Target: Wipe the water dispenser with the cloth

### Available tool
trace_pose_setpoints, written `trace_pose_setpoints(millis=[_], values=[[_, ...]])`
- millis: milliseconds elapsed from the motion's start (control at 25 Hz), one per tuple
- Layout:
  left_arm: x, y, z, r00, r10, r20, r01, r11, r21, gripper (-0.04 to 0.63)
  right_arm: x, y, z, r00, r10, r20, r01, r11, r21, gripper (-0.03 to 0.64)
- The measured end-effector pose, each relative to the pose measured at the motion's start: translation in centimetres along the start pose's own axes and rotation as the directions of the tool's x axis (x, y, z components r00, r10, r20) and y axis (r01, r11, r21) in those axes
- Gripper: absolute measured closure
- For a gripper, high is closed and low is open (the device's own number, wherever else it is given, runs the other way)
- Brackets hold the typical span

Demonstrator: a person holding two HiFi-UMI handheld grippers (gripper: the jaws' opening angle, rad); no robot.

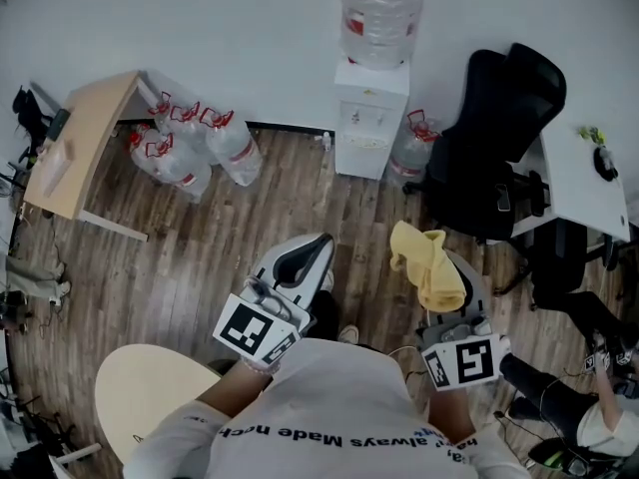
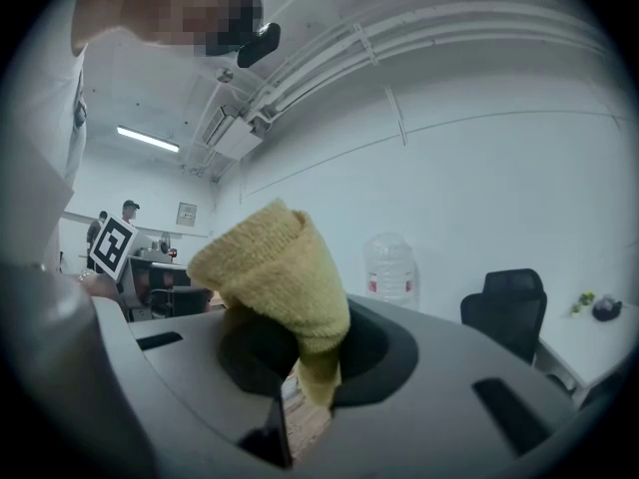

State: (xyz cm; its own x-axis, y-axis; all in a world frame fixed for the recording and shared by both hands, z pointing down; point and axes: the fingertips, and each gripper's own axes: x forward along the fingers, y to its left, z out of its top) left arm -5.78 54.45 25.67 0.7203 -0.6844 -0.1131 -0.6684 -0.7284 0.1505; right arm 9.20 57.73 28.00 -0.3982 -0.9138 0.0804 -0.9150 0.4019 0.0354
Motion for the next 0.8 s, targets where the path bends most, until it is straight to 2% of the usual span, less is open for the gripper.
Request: trace_pose_setpoints(millis=[800], values=[[9.7, 16.6, 1.7, 0.999, -0.032, -0.006, 0.032, 0.999, -0.023, 0.575, 19.1, -3.2, 1.3, 0.999, -0.025, -0.036, 0.026, 1.000, 0.016, 0.549]])
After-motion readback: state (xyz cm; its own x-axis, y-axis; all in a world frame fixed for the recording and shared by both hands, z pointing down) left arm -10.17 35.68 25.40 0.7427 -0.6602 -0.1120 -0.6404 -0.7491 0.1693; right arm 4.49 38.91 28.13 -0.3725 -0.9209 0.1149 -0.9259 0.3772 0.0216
